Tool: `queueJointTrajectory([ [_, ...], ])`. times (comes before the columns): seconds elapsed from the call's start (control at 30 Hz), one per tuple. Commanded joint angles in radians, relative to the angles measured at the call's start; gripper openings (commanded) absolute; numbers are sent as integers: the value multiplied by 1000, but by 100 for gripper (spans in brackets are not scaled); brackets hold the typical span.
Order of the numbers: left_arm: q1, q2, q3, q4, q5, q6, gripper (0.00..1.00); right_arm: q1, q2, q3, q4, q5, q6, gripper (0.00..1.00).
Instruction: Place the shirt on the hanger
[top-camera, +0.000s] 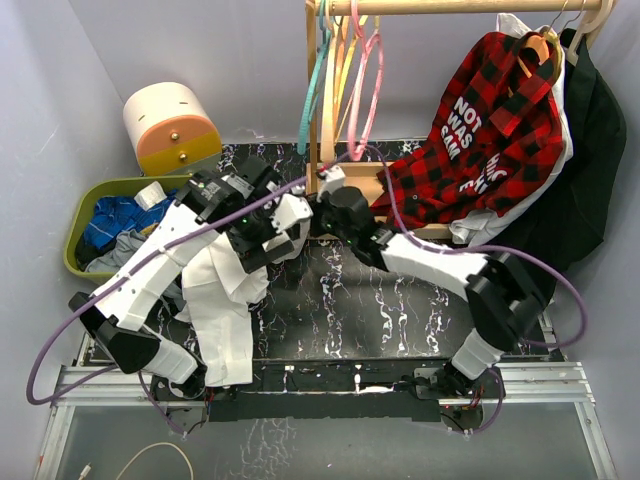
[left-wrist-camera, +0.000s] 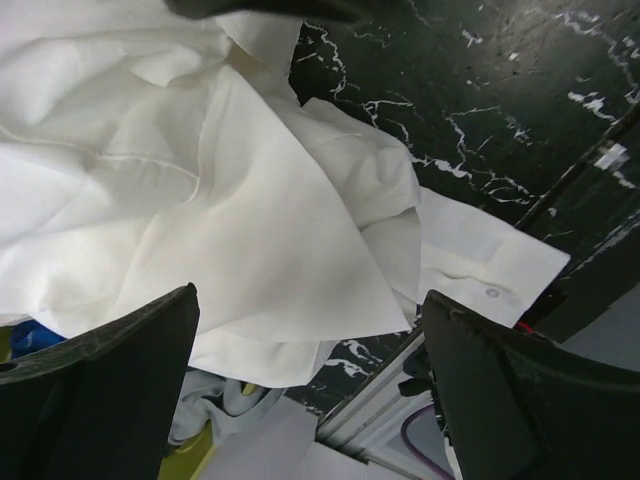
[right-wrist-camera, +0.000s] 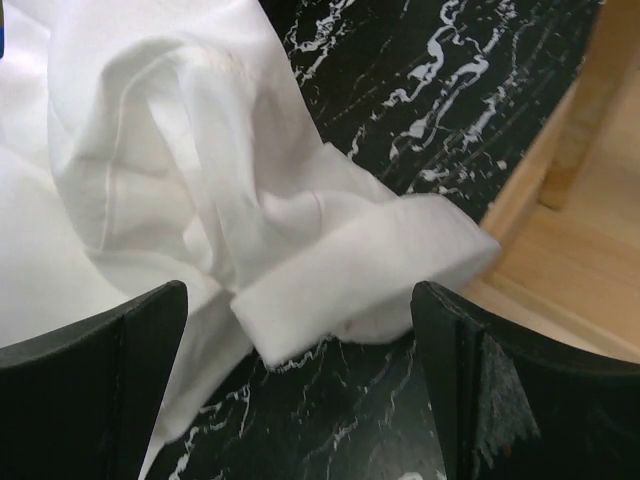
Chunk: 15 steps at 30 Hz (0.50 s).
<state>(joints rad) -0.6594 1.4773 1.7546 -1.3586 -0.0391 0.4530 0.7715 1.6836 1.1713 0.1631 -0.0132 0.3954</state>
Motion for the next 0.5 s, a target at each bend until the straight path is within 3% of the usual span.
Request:
queueJointTrajectory([
  [0.0,-79,-44,-74,57,-222,33,90,-11,-188,-197,237,68,20,98],
  [0.2,-91,-29,-174,212,-306,53,86,-34,-364,-430,296,142,52,98],
  [0.37,-91,28,-185,217,-129,42,81,-57,-472,-491,297,170,61,98],
  [0.47,-91,65,-184,232,-92,35,71,-61,-514,-496,265,210,35,98],
])
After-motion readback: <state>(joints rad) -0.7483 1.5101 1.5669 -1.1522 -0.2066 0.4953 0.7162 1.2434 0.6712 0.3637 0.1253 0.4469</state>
